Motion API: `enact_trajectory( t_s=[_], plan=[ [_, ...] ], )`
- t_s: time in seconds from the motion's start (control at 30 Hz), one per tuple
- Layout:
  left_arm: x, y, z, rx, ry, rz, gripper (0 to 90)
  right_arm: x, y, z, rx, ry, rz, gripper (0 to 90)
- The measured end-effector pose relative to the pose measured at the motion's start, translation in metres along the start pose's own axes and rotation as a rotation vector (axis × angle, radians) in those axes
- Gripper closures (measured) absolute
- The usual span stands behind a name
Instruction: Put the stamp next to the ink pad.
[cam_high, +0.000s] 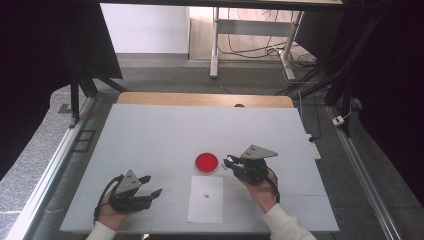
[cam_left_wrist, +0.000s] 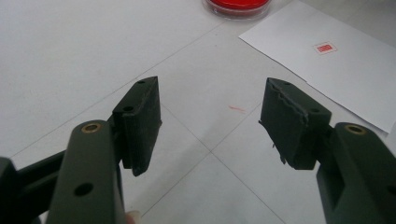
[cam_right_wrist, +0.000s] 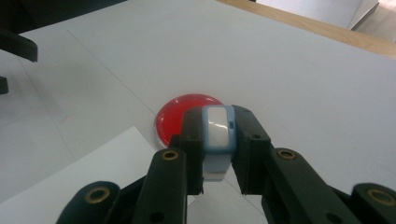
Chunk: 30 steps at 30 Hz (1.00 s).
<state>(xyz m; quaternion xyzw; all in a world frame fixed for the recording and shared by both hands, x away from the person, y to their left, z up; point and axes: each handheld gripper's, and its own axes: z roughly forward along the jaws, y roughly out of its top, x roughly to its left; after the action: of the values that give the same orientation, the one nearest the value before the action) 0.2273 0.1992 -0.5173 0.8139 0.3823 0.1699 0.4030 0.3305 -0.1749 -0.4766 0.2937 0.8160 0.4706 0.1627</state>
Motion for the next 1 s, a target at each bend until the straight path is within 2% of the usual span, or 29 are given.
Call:
enact_trajectory(
  t_s=[0.13, 0.37, 0.67, 1.0],
  plan=[
    [0.001, 0.000, 0.001, 0.004, 0.002, 0.000, 38.2, -0.003, 0.000, 0.006, 0.018, -0.019, -0.019, 74.6],
    [0.001, -0.001, 0.002, 0.007, 0.002, 0.001, 38.0, -0.010, -0.002, 0.019, 0.070, -0.038, -0.020, 74.6],
    [0.000, -0.001, 0.003, 0.013, -0.001, 0.007, 38.0, -0.013, -0.007, 0.031, 0.130, -0.039, -0.028, 74.5],
    [0.000, -0.002, 0.003, 0.013, -0.002, 0.006, 38.0, -0.012, -0.011, 0.039, 0.157, -0.030, -0.029, 74.3]
  ],
)
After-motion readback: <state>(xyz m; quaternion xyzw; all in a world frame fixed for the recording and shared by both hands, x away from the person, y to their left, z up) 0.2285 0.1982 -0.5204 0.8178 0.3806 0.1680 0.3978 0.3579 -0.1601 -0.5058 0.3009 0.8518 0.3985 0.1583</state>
